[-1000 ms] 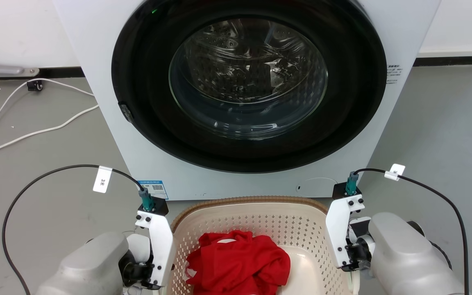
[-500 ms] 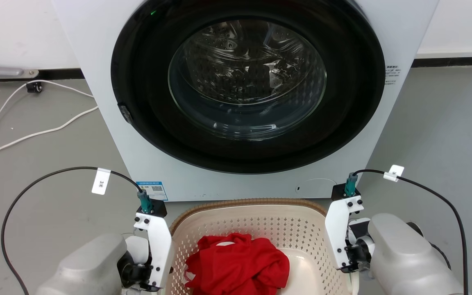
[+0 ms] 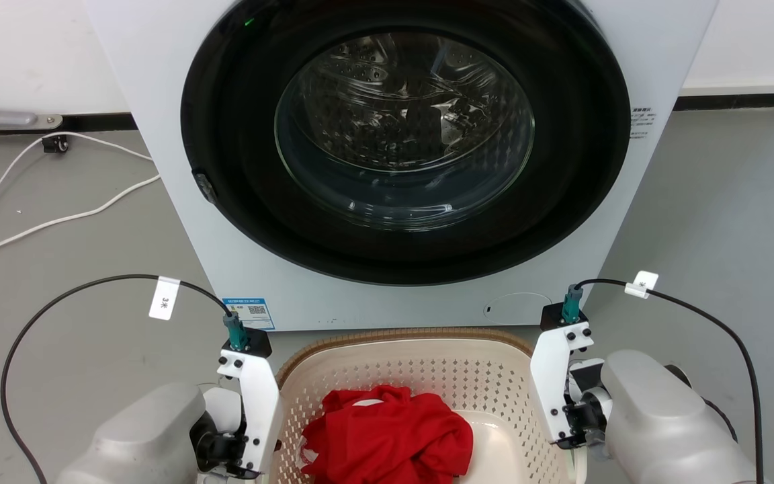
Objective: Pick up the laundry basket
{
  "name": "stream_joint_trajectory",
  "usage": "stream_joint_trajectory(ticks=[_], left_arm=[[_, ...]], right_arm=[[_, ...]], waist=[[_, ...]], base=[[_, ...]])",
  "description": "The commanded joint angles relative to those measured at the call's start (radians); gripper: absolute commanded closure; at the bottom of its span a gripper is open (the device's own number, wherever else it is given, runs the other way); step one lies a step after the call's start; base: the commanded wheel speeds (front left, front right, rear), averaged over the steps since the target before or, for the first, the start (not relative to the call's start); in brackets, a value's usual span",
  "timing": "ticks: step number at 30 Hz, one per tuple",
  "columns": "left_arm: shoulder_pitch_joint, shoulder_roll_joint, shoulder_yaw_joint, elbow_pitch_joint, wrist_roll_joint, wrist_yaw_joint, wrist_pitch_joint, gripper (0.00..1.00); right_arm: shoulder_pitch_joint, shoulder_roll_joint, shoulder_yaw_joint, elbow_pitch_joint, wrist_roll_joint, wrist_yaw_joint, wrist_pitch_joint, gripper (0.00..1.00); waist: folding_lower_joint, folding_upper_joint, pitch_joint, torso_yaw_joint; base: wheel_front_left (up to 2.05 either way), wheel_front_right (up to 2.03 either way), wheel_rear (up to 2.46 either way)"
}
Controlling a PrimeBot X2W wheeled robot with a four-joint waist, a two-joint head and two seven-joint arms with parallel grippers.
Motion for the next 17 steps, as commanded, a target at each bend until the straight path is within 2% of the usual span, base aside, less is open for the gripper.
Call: stream_joint_trajectory(ticks=[1, 17], left_arm=[[-0.008, 0.020, -0.008, 0.016, 0.011, 0.001, 0.014, 1.00], [-0.019, 0.012, -0.008, 0.036, 0.010, 0.001, 0.009, 1.00]], right_arm=[[-0.019, -0.023, 0.008, 0.000, -0.006, -0.001, 0.004, 1.00], [-0.036, -0.023, 0.015, 0.014, -0.013, -0.001, -0.006, 1.00]], waist=[[0.0000, 0.0000, 0.000, 0.000], [0.0000, 0.0000, 0.001, 0.002]], base=[[0.00, 0.00, 0.00], [0.00, 0.00, 0.00]])
